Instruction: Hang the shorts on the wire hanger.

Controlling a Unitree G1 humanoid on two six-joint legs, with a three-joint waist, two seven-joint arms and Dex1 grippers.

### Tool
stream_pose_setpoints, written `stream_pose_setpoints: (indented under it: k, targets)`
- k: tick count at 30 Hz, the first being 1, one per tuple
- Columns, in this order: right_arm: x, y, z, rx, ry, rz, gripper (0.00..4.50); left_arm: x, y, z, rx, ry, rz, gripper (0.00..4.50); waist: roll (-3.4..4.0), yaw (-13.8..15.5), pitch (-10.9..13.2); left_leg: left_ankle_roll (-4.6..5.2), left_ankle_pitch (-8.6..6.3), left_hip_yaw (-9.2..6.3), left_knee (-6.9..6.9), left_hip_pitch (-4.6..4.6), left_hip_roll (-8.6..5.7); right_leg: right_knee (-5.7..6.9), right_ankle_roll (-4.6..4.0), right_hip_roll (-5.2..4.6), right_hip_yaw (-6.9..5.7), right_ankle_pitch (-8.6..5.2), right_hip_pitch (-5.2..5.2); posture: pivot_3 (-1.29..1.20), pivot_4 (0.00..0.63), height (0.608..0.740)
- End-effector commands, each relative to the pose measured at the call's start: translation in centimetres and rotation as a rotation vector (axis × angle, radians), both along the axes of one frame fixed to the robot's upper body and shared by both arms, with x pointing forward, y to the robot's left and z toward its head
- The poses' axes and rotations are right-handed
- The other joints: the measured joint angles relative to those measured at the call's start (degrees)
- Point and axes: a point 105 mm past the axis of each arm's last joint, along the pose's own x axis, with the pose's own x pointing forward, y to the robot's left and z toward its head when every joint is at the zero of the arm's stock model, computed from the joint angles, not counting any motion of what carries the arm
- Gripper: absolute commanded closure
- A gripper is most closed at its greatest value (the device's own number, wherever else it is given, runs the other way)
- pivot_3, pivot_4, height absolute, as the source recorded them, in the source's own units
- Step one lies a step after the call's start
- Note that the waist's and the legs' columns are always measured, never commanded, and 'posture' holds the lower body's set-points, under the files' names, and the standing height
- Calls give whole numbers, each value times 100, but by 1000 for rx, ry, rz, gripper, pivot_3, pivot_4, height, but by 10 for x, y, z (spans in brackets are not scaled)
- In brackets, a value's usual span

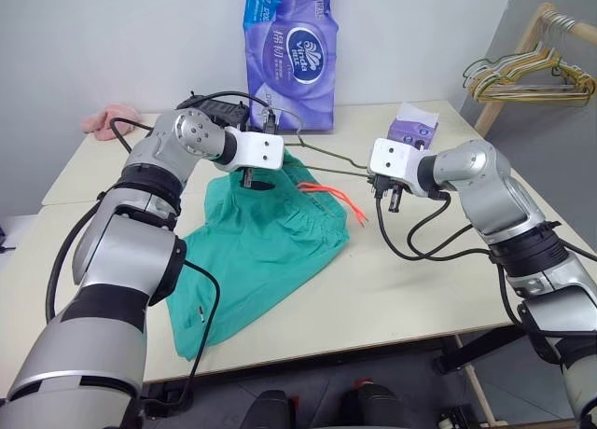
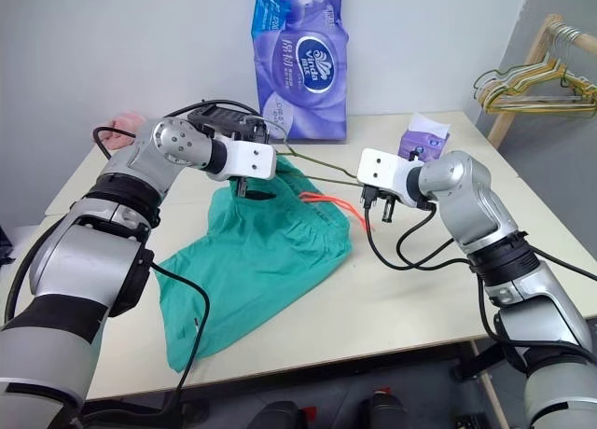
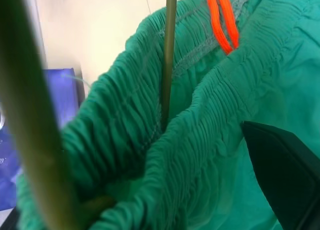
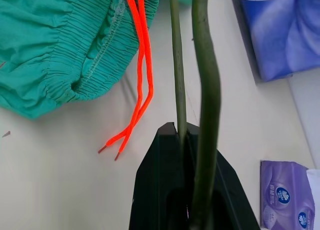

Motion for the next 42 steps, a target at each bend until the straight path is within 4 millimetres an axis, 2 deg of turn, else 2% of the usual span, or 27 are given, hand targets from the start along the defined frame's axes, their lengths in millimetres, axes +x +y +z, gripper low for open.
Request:
stream_pose_setpoints:
  k: [1, 3, 6, 7, 15, 26, 30, 37, 39, 40, 42]
  targets:
    - [-9, 18, 32, 37, -88, 82, 4500, 4, -13, 24, -45, -71, -21, 958, 0, 1, 0, 0, 0, 0, 3, -1, 0, 1, 0, 0, 0, 0, 0, 95, 0, 740]
    - [-9, 19, 33, 37, -88, 83, 4500, 3, -13, 24, -46, -62, -26, 1493, 0, -2, 0, 0, 0, -2, 14, -5, 2, 4, 0, 0, 0, 0, 0, 95, 0, 740]
    - [-9, 20, 34, 41, -93, 83, 4500, 2, -13, 24, -51, -55, -34, 1813, 0, -2, 0, 1, -1, -2, 23, -7, 1, 7, 0, 0, -1, 0, 0, 95, 0, 740]
    - [-9, 20, 34, 42, -95, 84, 4500, 2, -13, 24, -51, -55, -35, 2041, 0, -2, 0, 1, -1, -3, 26, -7, 0, 9, 0, 0, -1, 0, 1, 96, 0, 740]
    - [-9, 24, 38, 48, -103, 98, 4500, 0, -11, 21, -46, -39, -38, 4428, 0, -2, 0, 2, -1, -4, 46, -12, 1, 17, -3, 2, -2, 5, 2, 102, 0, 740]
    - [-13, 23, 34, 24, -70, 126, 4500, 4, -14, 23, -62, -76, -21, 4467, -1, 2, -1, 2, -1, -6, 48, -14, 3, 16, -3, 4, -2, 5, 1, 99, 0, 740]
    - [-17, 21, 34, 32, -37, 139, 3444, 6, -11, 22, -74, -72, 2, 4500, 0, -2, -1, 2, -1, -5, 48, -13, 3, 17, -3, 5, -1, 6, 1, 94, 0, 740]
    - [-28, 13, 46, 53, -26, 139, 981, 3, 1, 8, -76, -19, 33, 4500, 0, 2, -2, 2, -1, -8, 48, -14, 2, 16, -3, 5, -3, 6, 1, 90, 0, 740]
    - [-31, 5, 53, 55, -34, 121, 294, 2, 9, 1, -64, 4, 52, 4500, 0, 4, -2, 2, -1, -9, 48, -15, 3, 16, -3, 5, -4, 6, 1, 90, 0, 740]
    - [-33, 2, 56, 56, -36, 114, 17, 1, 12, -1, -58, 12, 58, 4500, 0, 4, -2, 1, -1, -8, 48, -15, 3, 16, -3, 5, -4, 6, 1, 89, 0, 740]
    - [-36, -2, 61, 68, -29, 97, 17, 0, 17, -5, -51, 20, 68, 4500, 0, 2, -2, 2, -1, -7, 48, -14, 3, 16, -3, 5, -5, 6, 1, 88, 0, 740]
